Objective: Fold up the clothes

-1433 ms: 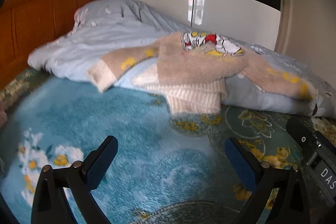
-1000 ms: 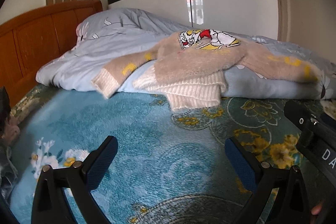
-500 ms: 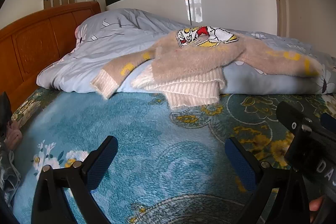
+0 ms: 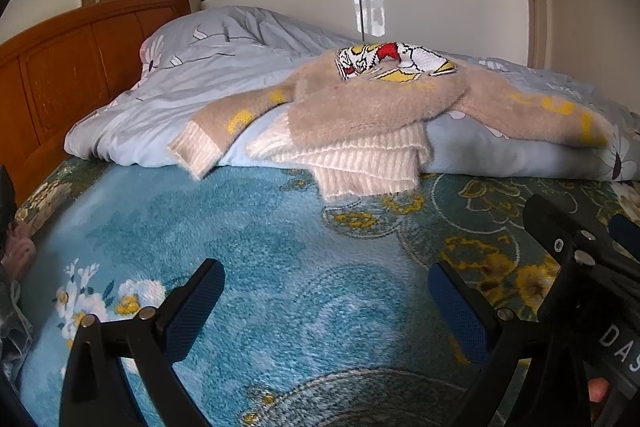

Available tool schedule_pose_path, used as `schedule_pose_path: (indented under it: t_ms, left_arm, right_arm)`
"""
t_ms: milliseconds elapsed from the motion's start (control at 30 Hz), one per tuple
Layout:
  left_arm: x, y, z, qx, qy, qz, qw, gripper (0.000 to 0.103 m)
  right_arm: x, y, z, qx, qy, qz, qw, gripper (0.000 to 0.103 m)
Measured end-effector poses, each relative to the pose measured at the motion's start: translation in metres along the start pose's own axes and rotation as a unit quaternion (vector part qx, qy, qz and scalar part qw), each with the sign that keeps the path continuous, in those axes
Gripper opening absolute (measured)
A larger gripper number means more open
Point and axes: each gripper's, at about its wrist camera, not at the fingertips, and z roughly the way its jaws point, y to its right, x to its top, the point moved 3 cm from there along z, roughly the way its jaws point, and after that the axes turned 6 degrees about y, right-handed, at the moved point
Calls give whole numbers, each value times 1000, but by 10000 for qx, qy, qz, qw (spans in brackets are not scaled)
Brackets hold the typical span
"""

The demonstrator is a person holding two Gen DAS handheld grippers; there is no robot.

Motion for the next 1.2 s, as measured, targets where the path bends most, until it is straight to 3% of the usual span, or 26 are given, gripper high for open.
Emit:
schedule_pose_path:
  t_ms: [733, 967, 1033, 1200]
  left_arm:
    - [-2, -8, 7, -113, -185, -267, 9994, 103]
    - [10, 0, 22, -384, -376, 43, 9985, 103]
    - [13, 2, 26, -464, -431, 135, 9979, 103]
    - [56, 18, 49, -439, 3, 524, 9977, 103]
  right_arm:
    - [-2, -11, 0, 218, -86, -200, 9995, 103]
    - [-1, -11, -1, 293, -68, -171, 9994, 103]
    - [2, 1, -5, 242, -27, 82, 9997, 103]
    - [11, 31, -15, 88, 108, 611, 9980, 103]
